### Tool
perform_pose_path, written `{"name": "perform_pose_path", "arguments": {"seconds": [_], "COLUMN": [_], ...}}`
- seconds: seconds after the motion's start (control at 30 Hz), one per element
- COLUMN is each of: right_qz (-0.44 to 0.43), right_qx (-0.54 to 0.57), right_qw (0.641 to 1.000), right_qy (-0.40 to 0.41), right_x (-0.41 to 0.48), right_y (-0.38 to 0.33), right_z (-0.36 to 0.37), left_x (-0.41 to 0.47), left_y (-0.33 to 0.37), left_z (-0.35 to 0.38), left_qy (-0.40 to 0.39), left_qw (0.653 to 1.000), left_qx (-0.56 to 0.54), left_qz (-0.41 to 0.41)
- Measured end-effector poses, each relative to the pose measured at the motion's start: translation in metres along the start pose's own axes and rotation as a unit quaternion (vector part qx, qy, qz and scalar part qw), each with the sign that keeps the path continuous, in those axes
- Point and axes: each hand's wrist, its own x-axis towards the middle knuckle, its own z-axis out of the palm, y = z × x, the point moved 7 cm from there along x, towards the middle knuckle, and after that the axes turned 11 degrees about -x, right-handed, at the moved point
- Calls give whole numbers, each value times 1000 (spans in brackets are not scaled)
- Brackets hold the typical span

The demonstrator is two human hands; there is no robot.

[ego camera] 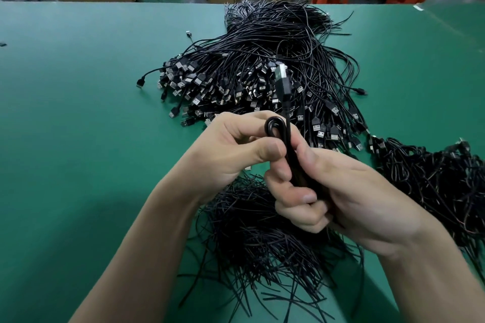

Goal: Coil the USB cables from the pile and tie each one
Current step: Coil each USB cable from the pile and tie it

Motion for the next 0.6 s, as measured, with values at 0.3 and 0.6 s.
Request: {"name": "perform_pose_path", "arguments": {"seconds": [0.3, 0.6], "right_qz": [-3, -55], "right_qx": [-254, -322], "right_qw": [957, 910], "right_qy": [139, 255], "right_x": [-4, 5], "right_y": [-6, -6], "right_z": [-27, -34], "left_x": [2, 4], "left_y": [-13, -5], "left_z": [-6, -11], "left_qy": [85, 130], "left_qw": [996, 984], "left_qx": [26, 119], "left_qz": [-13, 11]}}
